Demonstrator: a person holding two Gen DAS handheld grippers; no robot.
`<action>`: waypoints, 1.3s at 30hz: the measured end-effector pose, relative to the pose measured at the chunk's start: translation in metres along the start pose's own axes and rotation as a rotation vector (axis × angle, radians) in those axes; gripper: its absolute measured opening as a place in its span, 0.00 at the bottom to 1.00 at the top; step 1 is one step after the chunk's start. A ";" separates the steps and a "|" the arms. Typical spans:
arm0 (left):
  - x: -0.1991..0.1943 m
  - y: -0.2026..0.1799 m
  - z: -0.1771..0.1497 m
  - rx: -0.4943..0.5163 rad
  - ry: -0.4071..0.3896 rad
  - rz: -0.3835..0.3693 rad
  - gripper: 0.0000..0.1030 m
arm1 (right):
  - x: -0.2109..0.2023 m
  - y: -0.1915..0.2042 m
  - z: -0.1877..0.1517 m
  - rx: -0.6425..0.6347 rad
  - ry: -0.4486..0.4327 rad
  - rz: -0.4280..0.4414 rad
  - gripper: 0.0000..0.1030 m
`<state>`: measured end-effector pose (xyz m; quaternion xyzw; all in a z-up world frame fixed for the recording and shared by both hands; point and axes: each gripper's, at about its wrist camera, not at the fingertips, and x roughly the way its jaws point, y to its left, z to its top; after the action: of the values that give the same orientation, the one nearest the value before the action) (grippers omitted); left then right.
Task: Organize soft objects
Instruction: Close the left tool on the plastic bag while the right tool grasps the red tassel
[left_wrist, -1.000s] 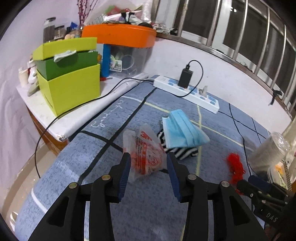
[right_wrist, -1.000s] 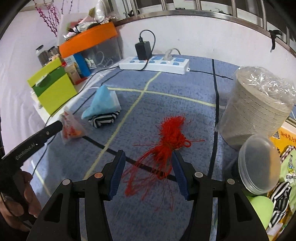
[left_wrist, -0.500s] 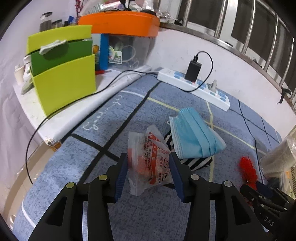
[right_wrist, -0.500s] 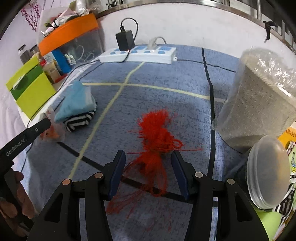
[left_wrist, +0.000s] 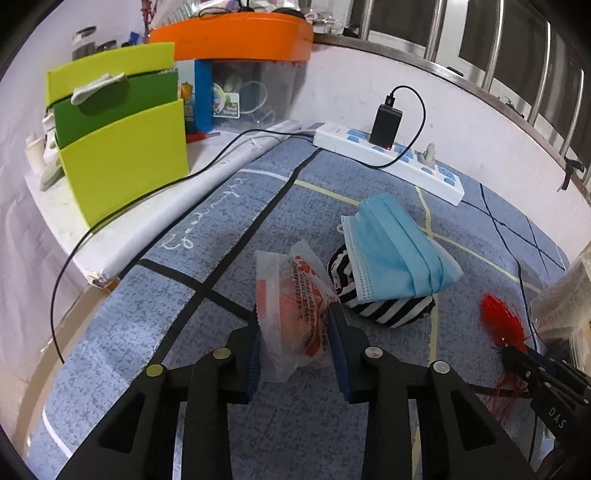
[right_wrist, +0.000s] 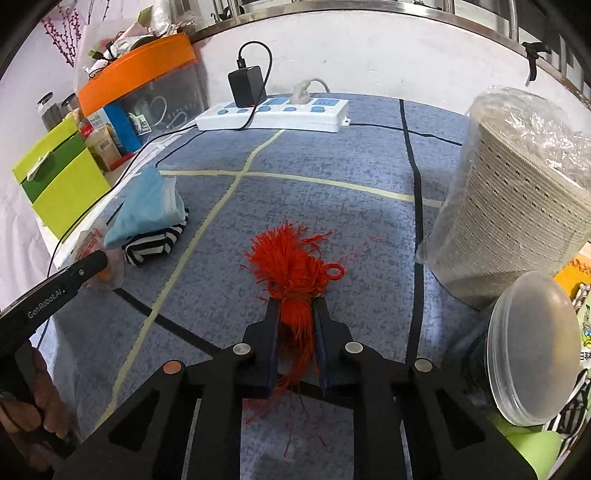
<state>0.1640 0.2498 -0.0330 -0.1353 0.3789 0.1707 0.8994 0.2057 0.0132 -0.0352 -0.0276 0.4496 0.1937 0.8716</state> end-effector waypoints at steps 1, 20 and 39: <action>-0.002 -0.001 -0.001 0.006 -0.004 0.000 0.28 | -0.001 0.001 0.000 -0.004 -0.001 0.003 0.17; -0.076 -0.023 -0.024 0.043 -0.083 -0.038 0.25 | -0.067 0.006 -0.017 -0.037 -0.112 0.131 0.17; -0.146 -0.086 -0.050 0.152 -0.145 -0.112 0.25 | -0.154 -0.014 -0.047 -0.041 -0.246 0.171 0.17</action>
<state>0.0718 0.1239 0.0493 -0.0749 0.3165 0.1001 0.9403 0.0948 -0.0584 0.0571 0.0168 0.3360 0.2785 0.8996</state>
